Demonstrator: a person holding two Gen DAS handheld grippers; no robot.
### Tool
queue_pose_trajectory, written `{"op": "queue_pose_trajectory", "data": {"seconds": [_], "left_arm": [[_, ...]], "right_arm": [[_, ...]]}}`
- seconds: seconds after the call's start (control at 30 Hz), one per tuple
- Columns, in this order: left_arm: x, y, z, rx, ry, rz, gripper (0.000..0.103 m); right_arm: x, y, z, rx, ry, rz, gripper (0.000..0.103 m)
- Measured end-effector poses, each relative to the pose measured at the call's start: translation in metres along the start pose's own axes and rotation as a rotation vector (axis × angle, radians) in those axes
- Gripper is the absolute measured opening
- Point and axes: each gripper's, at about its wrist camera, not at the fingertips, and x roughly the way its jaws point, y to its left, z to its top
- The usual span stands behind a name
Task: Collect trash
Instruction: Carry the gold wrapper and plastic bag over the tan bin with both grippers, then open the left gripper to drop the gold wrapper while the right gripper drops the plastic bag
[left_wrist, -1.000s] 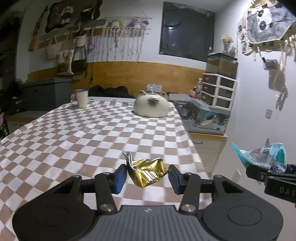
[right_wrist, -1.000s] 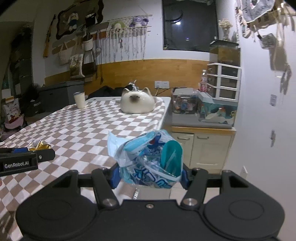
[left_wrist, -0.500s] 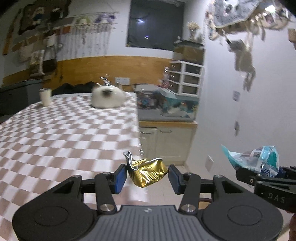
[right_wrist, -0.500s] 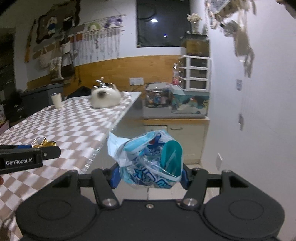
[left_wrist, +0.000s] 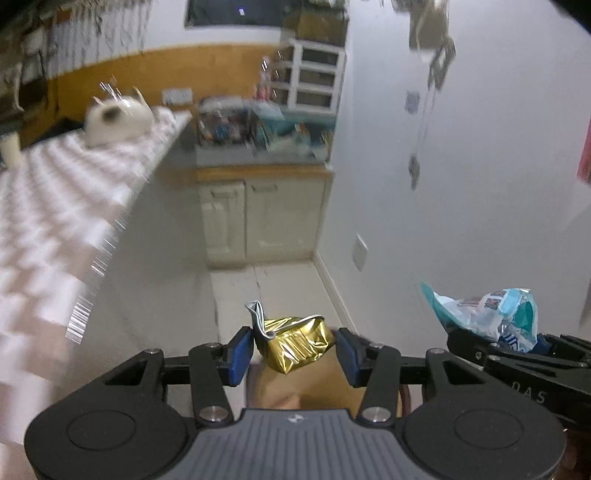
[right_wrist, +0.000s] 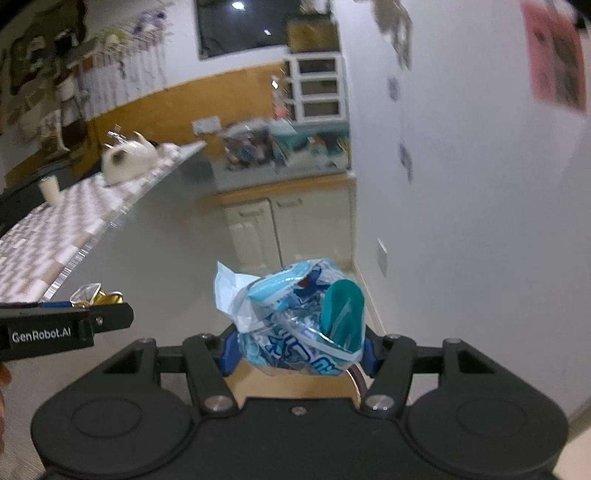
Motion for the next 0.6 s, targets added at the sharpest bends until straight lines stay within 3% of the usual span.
{"op": "queue_pose_trajectory", "data": {"seconds": [0.33, 0.6], "left_arm": [[0.096, -0.022, -0.034, 0.011, 0.230, 0.006, 0.050], [0.146, -0.003, -0.053, -0.007, 0.346, 0.016, 0.050]], "right_arm": [[0.065, -0.046, -0.028, 0.111, 0.170, 0.015, 0.061], [0.134, -0.038, -0.037, 0.129, 0.314, 0.075, 0.063]]}}
